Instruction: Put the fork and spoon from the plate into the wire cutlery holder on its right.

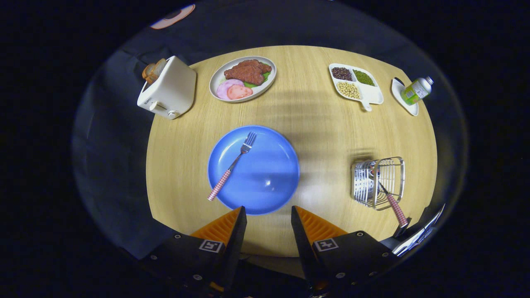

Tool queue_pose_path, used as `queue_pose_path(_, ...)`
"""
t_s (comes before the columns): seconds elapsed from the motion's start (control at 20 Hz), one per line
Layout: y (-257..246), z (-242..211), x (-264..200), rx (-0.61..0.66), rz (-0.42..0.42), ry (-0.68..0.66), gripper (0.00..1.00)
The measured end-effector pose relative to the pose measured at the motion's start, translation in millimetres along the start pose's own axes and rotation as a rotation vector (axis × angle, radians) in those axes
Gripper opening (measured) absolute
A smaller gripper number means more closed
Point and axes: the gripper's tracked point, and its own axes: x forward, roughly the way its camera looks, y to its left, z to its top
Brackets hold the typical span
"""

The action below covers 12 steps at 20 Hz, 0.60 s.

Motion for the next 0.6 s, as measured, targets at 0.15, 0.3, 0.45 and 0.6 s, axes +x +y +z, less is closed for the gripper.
queue_pose_path(0.15, 32, -3, 15, 0.041, 0.011, 0.022, 0.66)
queue_pose_path(0.3, 58, -5, 31, 0.076, 0.018, 0.040, 0.66)
queue_pose_path(0.45, 77, -7, 47, 0.121, 0.009, 0.050, 0.64)
queue_pose_path(0.6, 86, -2, 62, 0.176, 0.000, 0.046, 0.64)
